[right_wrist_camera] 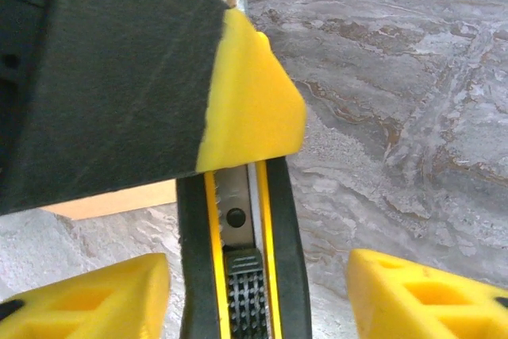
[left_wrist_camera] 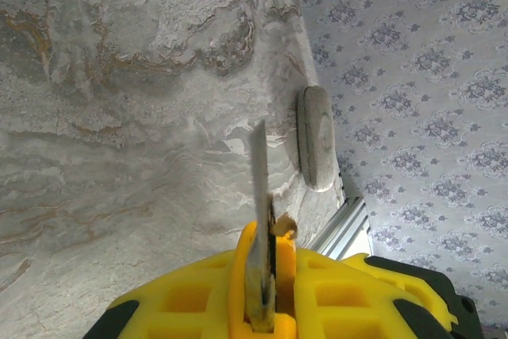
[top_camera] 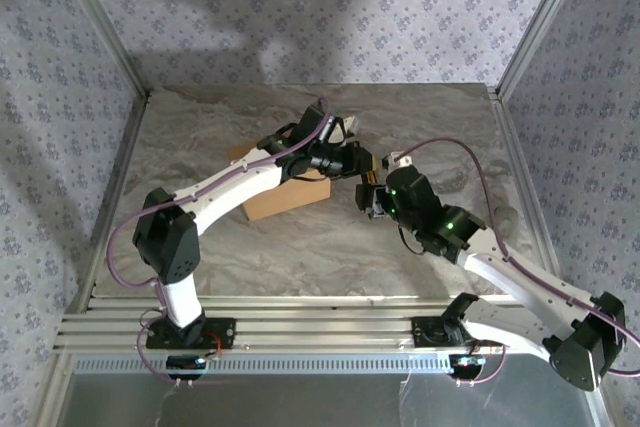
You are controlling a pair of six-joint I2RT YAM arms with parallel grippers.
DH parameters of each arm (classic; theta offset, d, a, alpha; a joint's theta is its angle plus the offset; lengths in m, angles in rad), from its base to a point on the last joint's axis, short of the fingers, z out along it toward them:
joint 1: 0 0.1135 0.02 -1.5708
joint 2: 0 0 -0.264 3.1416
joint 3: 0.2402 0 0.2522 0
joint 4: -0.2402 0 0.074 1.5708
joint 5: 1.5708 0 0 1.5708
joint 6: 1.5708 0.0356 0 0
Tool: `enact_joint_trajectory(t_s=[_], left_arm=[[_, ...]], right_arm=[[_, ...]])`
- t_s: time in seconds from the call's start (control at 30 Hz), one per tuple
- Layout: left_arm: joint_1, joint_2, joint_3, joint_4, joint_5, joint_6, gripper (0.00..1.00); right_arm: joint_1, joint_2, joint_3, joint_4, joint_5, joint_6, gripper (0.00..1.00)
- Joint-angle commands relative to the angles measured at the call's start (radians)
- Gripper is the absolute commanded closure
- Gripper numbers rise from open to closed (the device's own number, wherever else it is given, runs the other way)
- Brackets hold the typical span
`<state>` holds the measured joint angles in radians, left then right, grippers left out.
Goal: Unpack the express box
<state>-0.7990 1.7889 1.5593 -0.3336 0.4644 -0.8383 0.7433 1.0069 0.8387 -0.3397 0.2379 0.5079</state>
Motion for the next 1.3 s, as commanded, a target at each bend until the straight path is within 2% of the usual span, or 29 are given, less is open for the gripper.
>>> enact_joint_trajectory(t_s=[0.0,0.07,0.17,0.23,0.33,0.4,0.47,0.57,0.7,0.8,0.93,0.97,1.07,1.27], left_arm=[[-0.008,-0.023,0.035,0.010,0.032,-0.018,1.00],[-0.011,-0.026,0.032,0.017,0.033,-0.022,1.00],[-0.013,-0.029,0.028,0.024,0.034,-0.033,1.00],[-0.013,-0.031,0.031,0.029,0.036,-0.034,1.00],[-0.012,-0.032,0.034,0.034,0.036,-0.036,1.00],[-0.012,-0.030,0.032,0.039,0.035,-0.043,1.00],[-0.013,-0.034,0.024,0.053,0.038,-0.053,1.00],[-0.014,-0.039,0.021,0.067,0.036,-0.059,1.00],[-0.014,-0.040,0.031,0.055,0.023,-0.048,1.00],[-0.014,-0.039,0.035,0.056,0.025,-0.047,1.00],[-0.014,-0.042,0.028,0.065,0.017,-0.045,1.00],[-0.015,-0.043,0.026,0.066,0.017,-0.046,1.00],[-0.013,-0.053,0.021,0.070,0.010,-0.040,1.00],[-0.011,-0.105,-0.013,0.082,-0.067,-0.021,0.59]], right_arm=[[-0.007,0.023,0.011,0.007,0.000,0.012,0.46],[-0.008,0.035,0.012,0.009,-0.003,0.014,0.48],[-0.010,0.044,0.016,0.001,-0.002,0.024,0.40],[-0.010,0.044,0.016,-0.001,0.003,0.024,0.40],[-0.017,0.040,0.013,0.000,0.003,0.020,0.47],[-0.023,0.040,0.011,0.003,-0.005,0.017,0.57],[-0.029,0.041,0.012,0.005,-0.017,0.018,0.57],[-0.033,0.041,0.006,0.009,-0.029,0.026,0.50],[-0.034,0.039,0.000,0.007,-0.039,0.027,0.55],[-0.035,0.034,-0.001,0.003,-0.050,0.026,0.70],[-0.037,0.022,-0.005,0.001,-0.063,0.024,0.97],[-0.039,0.018,-0.008,0.002,-0.060,0.027,1.00],[-0.038,-0.001,-0.018,0.000,-0.058,0.036,1.00],[-0.039,-0.042,-0.041,-0.015,-0.042,0.047,1.00]])
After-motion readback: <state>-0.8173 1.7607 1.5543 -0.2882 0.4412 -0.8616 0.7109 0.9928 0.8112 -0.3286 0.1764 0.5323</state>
